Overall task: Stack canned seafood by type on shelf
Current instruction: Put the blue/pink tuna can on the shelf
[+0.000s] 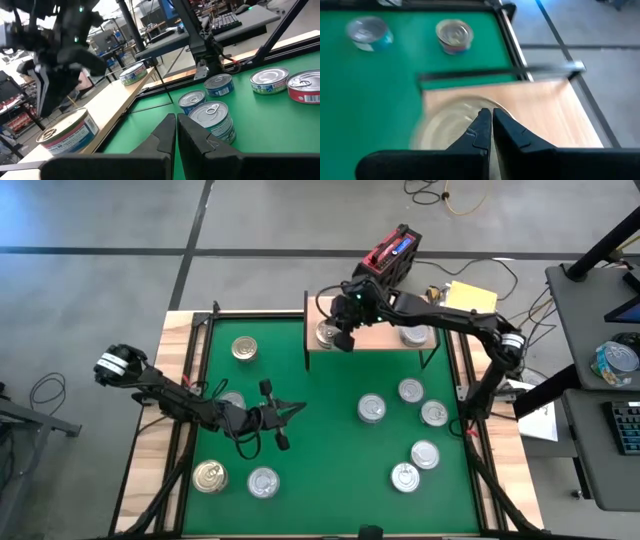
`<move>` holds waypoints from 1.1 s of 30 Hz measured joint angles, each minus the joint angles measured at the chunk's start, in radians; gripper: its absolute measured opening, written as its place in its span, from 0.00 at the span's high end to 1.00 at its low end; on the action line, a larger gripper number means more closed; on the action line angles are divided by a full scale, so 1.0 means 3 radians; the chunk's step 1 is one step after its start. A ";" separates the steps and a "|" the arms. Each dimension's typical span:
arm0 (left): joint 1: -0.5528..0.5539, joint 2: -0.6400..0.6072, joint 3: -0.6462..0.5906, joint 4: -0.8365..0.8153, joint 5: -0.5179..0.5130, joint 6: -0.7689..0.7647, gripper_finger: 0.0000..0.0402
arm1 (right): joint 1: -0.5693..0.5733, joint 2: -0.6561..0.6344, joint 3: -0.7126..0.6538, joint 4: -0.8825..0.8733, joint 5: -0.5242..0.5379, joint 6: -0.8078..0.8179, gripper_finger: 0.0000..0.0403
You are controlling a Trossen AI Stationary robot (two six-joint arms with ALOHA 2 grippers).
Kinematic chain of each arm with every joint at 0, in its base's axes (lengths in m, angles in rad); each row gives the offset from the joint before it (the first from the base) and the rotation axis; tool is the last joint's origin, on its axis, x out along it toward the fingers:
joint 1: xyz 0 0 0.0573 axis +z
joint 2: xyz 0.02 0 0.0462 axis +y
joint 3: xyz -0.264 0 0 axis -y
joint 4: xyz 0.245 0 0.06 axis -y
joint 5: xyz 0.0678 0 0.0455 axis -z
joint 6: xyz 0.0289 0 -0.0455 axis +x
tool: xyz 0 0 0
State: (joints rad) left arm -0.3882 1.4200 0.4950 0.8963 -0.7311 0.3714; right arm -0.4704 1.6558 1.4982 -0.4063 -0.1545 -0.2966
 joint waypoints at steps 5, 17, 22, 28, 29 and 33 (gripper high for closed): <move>0.0000 0.0000 0.0000 0.0000 -0.0001 0.0000 1.00 | -0.0051 0.0087 0.0000 0.0002 0.0001 -0.0008 0.98; 0.0001 0.0000 0.0000 0.0000 -0.0002 0.0000 1.00 | -0.0055 0.0172 0.0004 -0.0003 0.0526 0.0119 0.98; 0.0001 0.0000 0.0000 0.0000 -0.0003 0.0000 1.00 | -0.0048 0.0166 0.0004 -0.0026 0.0685 0.0445 0.98; 0.0000 0.0000 0.0000 0.0000 -0.0003 0.0000 1.00 | -0.0049 0.0089 -0.0001 -0.0070 0.0716 0.0840 0.98; 0.0000 0.0000 0.0000 0.0000 -0.0003 0.0000 1.00 | -0.0048 0.0057 -0.0004 -0.0072 0.0717 0.0849 0.98; 0.0000 0.0000 0.0000 -0.0001 -0.0003 -0.0017 1.00 | -0.0047 -0.0100 -0.0003 -0.0095 0.0656 0.0697 0.98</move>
State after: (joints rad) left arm -0.3881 1.4200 0.4950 0.8959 -0.7319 0.3662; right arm -0.4844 1.6259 1.4972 -0.4347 0.0422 -0.0874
